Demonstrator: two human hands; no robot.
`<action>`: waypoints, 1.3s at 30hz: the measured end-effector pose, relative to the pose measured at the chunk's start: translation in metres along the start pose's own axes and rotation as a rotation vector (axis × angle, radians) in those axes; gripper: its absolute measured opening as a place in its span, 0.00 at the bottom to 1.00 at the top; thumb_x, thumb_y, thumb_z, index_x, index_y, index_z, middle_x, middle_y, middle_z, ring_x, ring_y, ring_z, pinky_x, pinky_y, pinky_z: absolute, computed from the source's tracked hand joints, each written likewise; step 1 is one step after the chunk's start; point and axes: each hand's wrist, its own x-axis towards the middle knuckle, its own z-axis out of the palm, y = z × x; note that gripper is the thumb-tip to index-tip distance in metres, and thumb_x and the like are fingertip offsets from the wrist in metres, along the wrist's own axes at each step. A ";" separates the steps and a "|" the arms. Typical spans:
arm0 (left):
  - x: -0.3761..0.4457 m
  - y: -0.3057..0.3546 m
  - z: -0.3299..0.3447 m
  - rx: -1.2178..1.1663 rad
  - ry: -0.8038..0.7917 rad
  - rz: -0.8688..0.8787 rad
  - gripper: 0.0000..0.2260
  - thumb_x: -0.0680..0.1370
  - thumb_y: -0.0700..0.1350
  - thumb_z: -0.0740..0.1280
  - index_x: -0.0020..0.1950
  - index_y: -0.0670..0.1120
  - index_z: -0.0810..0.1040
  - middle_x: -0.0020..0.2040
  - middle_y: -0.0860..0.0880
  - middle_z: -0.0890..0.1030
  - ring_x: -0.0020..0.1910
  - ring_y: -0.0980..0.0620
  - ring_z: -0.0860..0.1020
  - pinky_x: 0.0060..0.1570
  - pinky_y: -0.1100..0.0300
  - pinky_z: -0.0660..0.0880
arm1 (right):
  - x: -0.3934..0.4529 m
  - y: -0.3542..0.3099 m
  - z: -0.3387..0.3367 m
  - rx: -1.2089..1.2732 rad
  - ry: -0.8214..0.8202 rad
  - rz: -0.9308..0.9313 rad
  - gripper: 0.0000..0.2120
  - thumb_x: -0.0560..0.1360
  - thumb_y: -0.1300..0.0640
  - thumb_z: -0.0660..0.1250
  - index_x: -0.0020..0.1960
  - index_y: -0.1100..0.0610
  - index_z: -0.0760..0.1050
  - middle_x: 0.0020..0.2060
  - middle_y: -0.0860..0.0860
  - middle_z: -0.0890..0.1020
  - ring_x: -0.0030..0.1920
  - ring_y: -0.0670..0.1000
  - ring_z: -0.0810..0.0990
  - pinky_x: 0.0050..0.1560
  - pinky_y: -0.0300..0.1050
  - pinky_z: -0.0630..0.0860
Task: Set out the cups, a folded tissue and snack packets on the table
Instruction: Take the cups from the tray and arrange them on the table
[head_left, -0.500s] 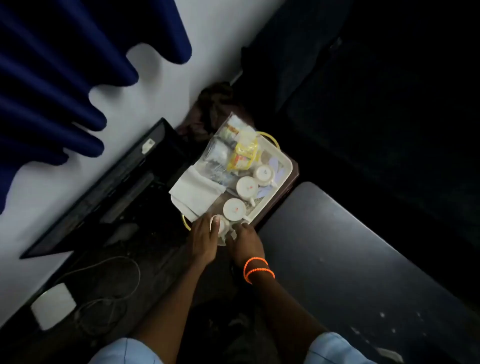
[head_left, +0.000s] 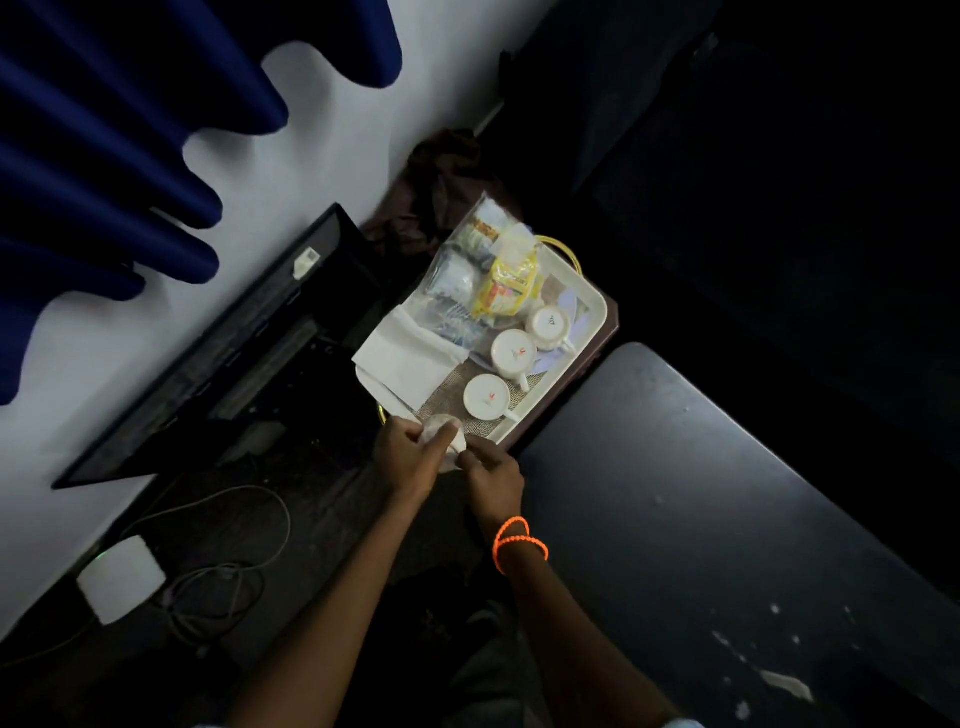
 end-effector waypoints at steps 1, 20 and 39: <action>-0.005 -0.002 -0.002 -0.019 0.007 -0.014 0.20 0.69 0.54 0.82 0.44 0.39 0.80 0.45 0.43 0.85 0.45 0.46 0.83 0.42 0.58 0.74 | -0.003 0.002 -0.004 0.093 -0.026 0.028 0.15 0.71 0.59 0.70 0.56 0.50 0.86 0.48 0.47 0.88 0.47 0.44 0.84 0.52 0.40 0.77; -0.135 0.038 0.153 0.210 -0.604 0.531 0.25 0.62 0.43 0.83 0.58 0.45 0.84 0.52 0.47 0.85 0.50 0.49 0.83 0.53 0.60 0.77 | -0.021 0.053 -0.225 0.199 0.165 -0.073 0.32 0.65 0.66 0.82 0.66 0.61 0.75 0.58 0.59 0.83 0.59 0.57 0.82 0.61 0.56 0.80; -0.133 -0.008 0.271 0.480 -0.995 0.719 0.38 0.73 0.28 0.68 0.81 0.44 0.64 0.81 0.46 0.64 0.80 0.48 0.65 0.79 0.59 0.61 | 0.028 0.143 -0.263 0.023 0.649 -0.021 0.33 0.59 0.59 0.84 0.59 0.47 0.73 0.51 0.46 0.82 0.52 0.51 0.82 0.45 0.35 0.77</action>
